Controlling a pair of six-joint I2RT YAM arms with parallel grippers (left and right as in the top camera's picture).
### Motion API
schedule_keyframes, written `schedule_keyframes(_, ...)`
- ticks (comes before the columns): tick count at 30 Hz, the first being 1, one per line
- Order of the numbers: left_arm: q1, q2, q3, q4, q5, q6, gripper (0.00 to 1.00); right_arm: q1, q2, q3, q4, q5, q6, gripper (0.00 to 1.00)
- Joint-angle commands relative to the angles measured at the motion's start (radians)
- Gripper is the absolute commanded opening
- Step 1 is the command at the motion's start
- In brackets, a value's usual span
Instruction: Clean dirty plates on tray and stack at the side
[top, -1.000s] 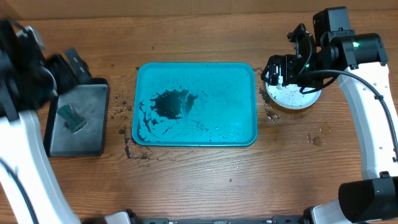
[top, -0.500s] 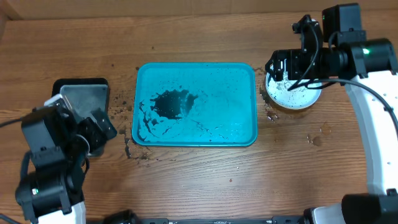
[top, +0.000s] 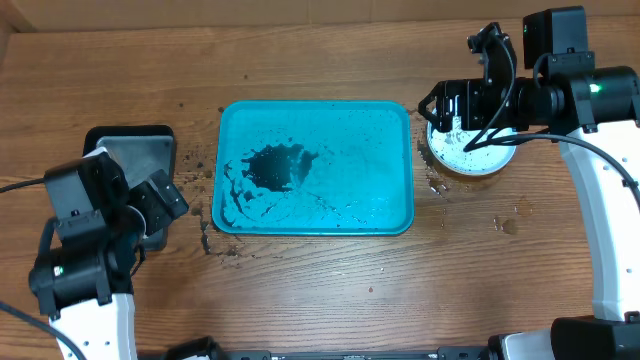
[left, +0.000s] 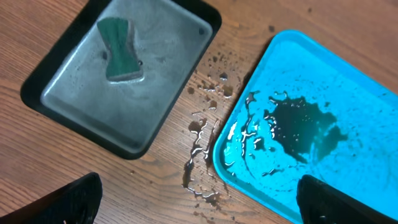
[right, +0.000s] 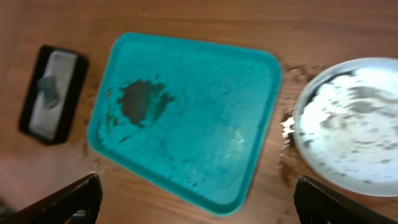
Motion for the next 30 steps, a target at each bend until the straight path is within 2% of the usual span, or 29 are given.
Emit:
schedule_keyframes(1, -0.006, 0.040, -0.008, 0.002, -0.018, -0.018, 1.00, -0.003, -0.018, 0.008, -0.041, -0.094, 0.000, 1.00)
schedule_keyframes(10, -0.006, 0.167, -0.008, 0.002, -0.018, -0.018, 1.00, -0.003, -0.018, 0.007, -0.171, -0.093, -0.002, 1.00)
schedule_keyframes(24, -0.006, 0.352, -0.008, 0.003, -0.018, -0.018, 1.00, -0.016, -0.066, 0.007, -0.050, -0.102, -0.116, 1.00)
schedule_keyframes(30, -0.006, 0.428, -0.008, 0.003, -0.017, -0.018, 1.00, -0.002, -0.142, 0.004, 0.108, -0.105, -0.190, 1.00)
